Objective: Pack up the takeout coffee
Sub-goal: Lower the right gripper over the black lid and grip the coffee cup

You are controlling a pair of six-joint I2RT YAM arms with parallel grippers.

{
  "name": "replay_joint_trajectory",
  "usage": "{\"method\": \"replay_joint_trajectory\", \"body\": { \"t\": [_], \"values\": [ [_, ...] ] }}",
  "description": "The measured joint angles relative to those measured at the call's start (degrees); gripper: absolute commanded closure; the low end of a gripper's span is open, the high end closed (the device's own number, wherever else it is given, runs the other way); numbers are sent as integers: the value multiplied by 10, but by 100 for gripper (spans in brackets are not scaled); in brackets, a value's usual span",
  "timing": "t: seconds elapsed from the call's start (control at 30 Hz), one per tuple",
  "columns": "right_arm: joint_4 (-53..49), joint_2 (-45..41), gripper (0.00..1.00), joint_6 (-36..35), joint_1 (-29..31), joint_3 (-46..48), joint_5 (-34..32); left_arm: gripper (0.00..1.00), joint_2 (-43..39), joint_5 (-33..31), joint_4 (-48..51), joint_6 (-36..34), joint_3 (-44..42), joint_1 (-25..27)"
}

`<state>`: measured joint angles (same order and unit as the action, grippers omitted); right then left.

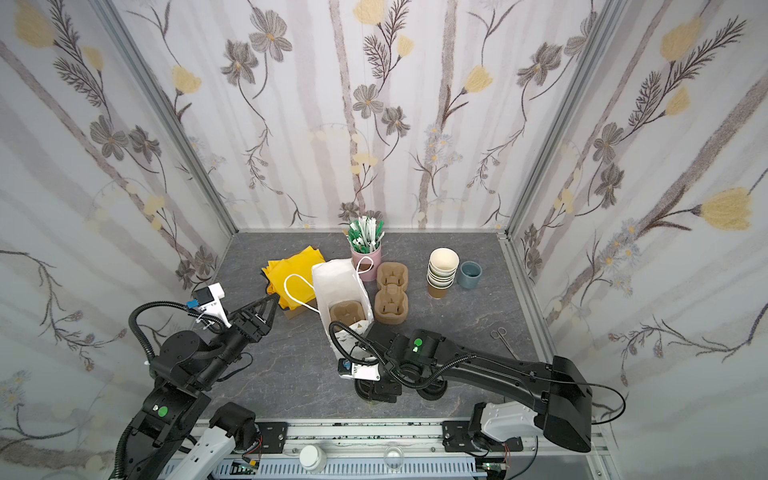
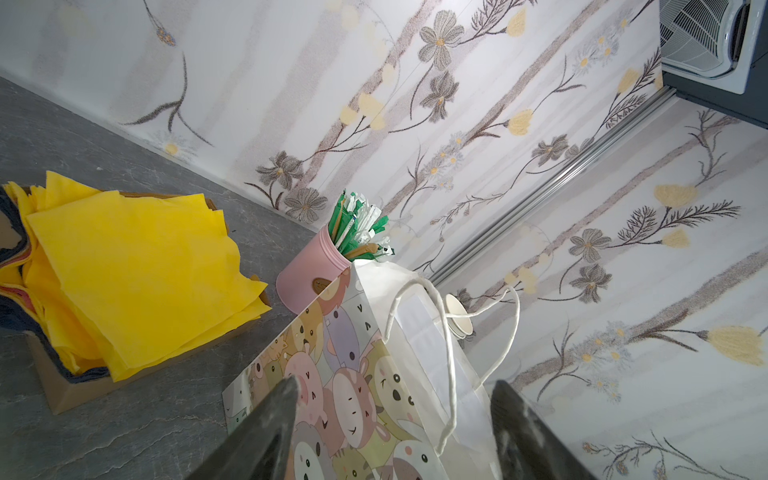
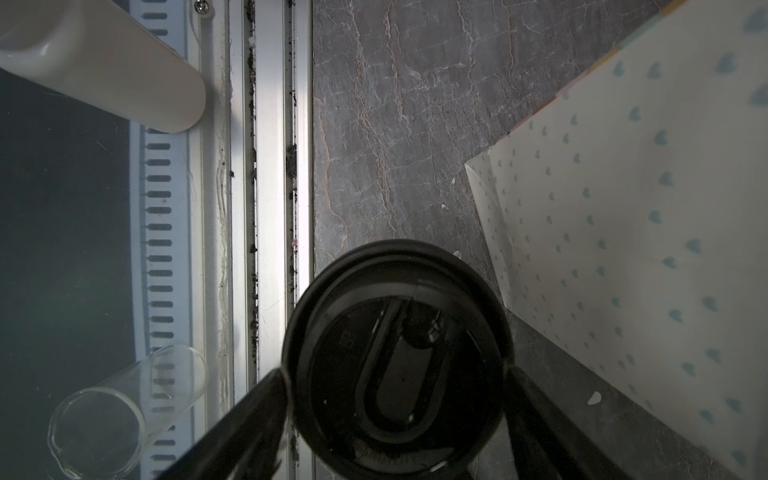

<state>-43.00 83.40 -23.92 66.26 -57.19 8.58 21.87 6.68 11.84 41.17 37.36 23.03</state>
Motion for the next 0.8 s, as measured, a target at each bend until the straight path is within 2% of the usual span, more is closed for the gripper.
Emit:
{"method": "replay_joint_trajectory", "body": {
  "t": [0.8],
  "values": [
    [0,13,23,-2,-4,-2,2,29,-2,4,0,2,0,0]
  ]
}}
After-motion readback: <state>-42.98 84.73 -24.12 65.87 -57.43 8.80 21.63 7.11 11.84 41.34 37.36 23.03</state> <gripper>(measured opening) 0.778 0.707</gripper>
